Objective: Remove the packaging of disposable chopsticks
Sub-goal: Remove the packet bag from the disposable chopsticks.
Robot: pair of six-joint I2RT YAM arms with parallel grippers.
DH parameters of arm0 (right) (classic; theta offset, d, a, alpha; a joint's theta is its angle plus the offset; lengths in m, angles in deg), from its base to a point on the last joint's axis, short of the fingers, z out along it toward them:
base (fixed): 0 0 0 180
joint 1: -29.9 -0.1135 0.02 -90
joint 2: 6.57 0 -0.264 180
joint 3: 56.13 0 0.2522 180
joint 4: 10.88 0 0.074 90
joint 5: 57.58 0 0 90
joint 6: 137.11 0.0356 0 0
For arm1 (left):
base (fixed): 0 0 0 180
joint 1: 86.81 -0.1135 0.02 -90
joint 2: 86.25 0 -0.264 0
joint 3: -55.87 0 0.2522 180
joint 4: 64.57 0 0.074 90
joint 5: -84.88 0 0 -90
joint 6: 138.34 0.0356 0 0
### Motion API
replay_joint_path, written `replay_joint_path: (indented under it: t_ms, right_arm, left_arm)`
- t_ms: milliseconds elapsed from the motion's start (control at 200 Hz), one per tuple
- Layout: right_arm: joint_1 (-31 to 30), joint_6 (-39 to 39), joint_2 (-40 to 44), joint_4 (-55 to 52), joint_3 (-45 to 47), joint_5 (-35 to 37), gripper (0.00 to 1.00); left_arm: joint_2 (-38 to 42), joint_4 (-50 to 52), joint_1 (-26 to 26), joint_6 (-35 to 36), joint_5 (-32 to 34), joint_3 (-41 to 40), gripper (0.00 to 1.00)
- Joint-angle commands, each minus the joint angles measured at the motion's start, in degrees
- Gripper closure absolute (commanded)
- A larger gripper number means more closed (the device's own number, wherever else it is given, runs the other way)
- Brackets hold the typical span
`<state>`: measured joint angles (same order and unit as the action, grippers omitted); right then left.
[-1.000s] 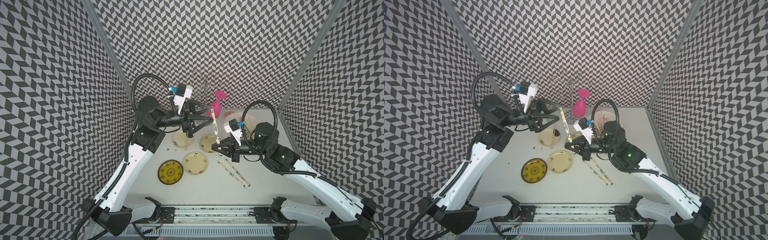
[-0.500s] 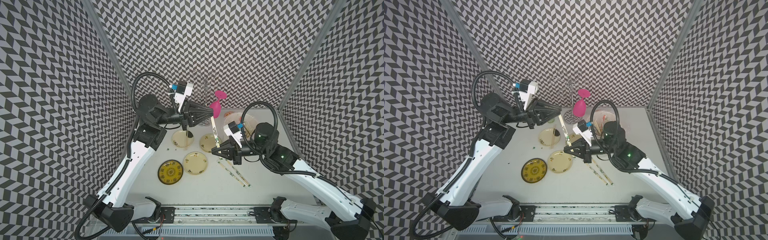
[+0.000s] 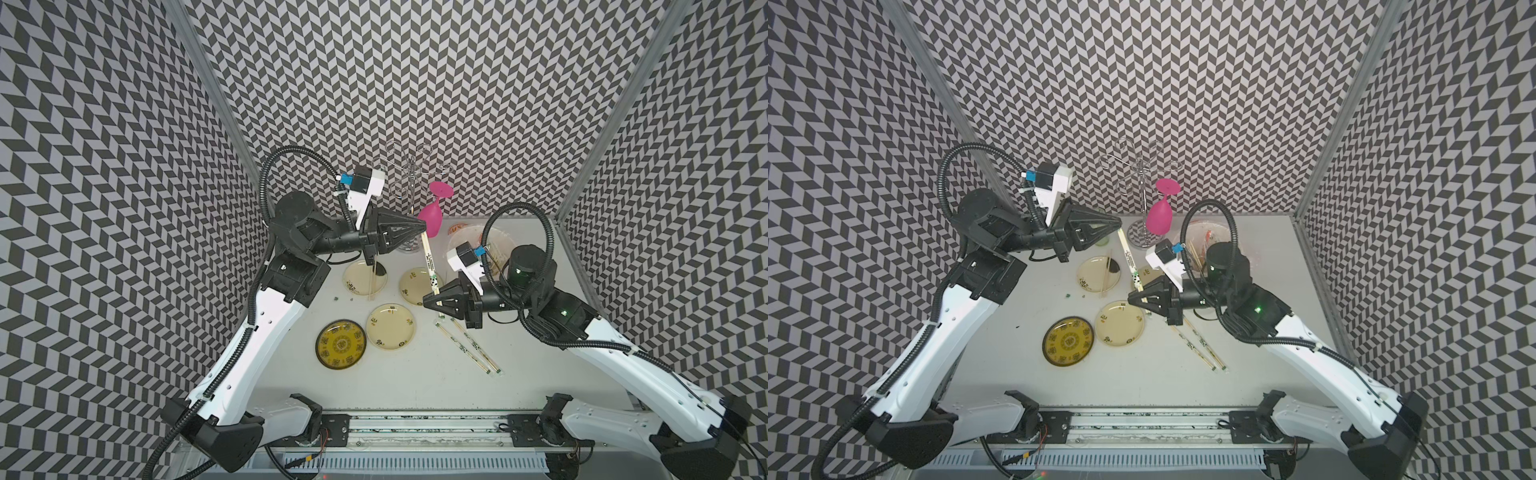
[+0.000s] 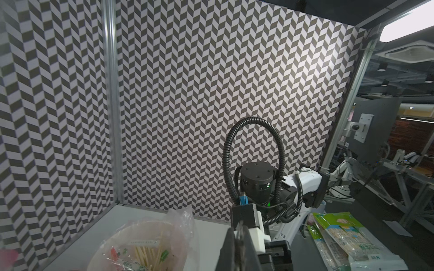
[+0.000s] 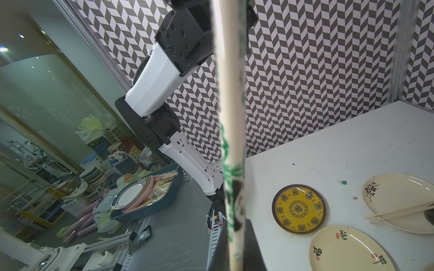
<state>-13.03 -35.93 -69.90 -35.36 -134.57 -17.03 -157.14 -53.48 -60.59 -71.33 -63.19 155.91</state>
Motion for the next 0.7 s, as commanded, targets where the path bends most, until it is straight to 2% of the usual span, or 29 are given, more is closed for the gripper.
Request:
replay_joint_path:
  t_ms: [0, 50, 155, 285, 416, 541, 616, 691]
  right_arm:
    - [-0.48, 0.51, -0.37, 2.38, -2.25, -3.02, 1.0]
    - [-0.49, 0.26, -0.49, 2.12, -2.61, -2.96, 1.0]
    - [-0.48, 0.25, -0.8, 2.01, -2.81, -3.1, 1.0]
    - [-0.57, 0.49, -0.91, 1.93, -2.59, -3.37, 1.0]
    - [-0.54, 0.69, -0.83, 2.08, -2.16, -3.33, 1.0]
    - [-0.57, 0.58, -0.95, 2.02, -1.67, -3.33, 1.0]
    - [-0.57, 0.6, -1.08, 1.98, -1.58, -3.46, 1.0]
    - [-0.57, 0.35, -1.13, 1.85, -1.69, -3.29, 1.0]
  left_arm:
    - [1.93, -0.33, -0.37, 2.85, 7.92, -1.86, 0.49]
    - [2.19, -2.37, -0.37, 1.56, 5.94, -2.46, 0.45]
    - [1.83, -4.52, -0.38, 0.68, 1.8, -2.23, 0.46]
    - [0.69, -3.91, -0.38, -1.27, -1.04, -1.21, 0.58]
    - [0.51, -4.94, -0.38, -2.34, -2.57, -1.38, 0.78]
    - [0.52, -7.54, -0.33, -4.33, -4.67, -1.82, 0.81]
    - [0.49, -8.45, -0.38, -4.94, -5.55, -1.73, 0.93]
    - [0.36, -8.68, -0.36, -5.15, -5.68, -1.64, 0.99]
